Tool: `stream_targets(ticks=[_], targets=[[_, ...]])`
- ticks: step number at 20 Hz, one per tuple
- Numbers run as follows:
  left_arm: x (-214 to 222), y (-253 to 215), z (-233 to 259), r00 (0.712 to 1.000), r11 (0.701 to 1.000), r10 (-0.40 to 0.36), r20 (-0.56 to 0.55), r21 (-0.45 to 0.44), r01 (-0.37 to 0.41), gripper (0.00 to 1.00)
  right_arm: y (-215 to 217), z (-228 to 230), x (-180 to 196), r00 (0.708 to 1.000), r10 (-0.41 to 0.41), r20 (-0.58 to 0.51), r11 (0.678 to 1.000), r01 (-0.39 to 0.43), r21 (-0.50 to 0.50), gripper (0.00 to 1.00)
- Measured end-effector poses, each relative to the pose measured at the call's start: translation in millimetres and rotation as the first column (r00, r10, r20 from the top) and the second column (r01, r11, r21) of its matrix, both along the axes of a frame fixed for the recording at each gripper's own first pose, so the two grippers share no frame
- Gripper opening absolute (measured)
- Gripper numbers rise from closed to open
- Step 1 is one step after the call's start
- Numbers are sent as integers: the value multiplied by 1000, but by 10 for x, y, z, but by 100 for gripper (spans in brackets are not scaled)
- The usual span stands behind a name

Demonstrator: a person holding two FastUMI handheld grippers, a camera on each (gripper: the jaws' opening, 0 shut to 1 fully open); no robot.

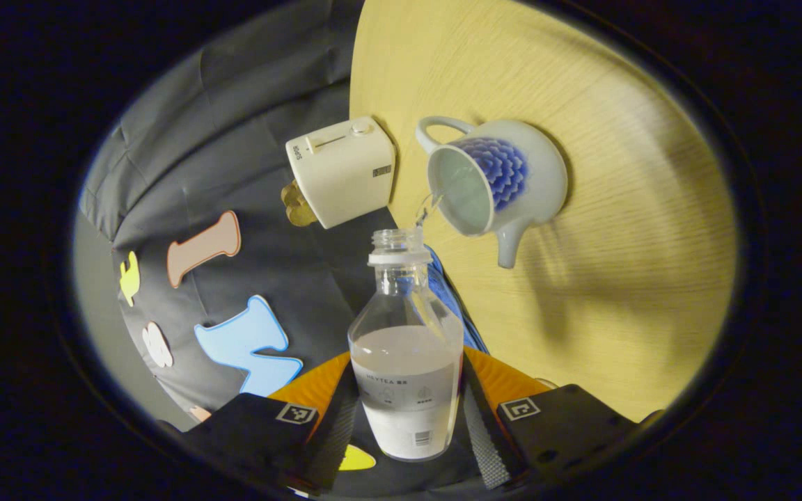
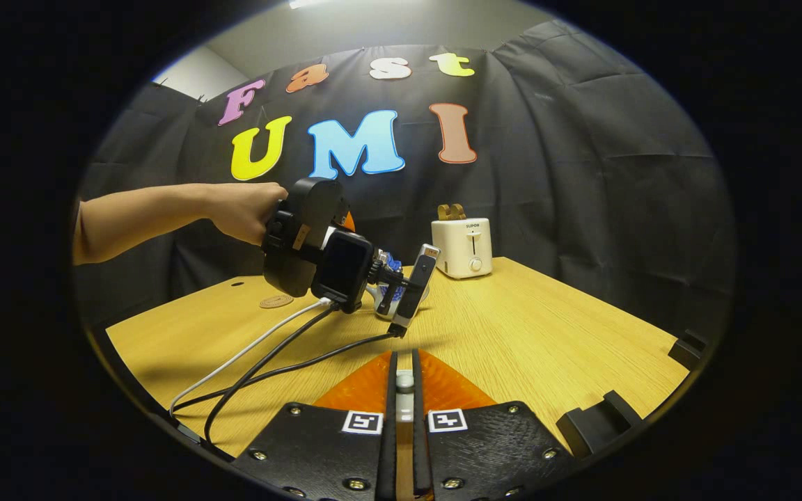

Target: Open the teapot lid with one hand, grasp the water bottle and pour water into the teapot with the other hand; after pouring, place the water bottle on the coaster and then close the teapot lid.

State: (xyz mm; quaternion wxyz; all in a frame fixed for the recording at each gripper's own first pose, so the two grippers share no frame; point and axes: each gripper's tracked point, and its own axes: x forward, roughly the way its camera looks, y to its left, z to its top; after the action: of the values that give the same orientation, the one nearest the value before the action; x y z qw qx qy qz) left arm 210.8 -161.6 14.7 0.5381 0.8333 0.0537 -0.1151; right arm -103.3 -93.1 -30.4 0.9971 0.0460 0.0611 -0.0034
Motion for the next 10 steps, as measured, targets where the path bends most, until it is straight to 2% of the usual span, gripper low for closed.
stream_targets(ticks=[10], targets=[[8,-1,89,1000,997,-3,8,78,2,87,-42,2,-16,1000,-6,3,1000,6,7,10]])
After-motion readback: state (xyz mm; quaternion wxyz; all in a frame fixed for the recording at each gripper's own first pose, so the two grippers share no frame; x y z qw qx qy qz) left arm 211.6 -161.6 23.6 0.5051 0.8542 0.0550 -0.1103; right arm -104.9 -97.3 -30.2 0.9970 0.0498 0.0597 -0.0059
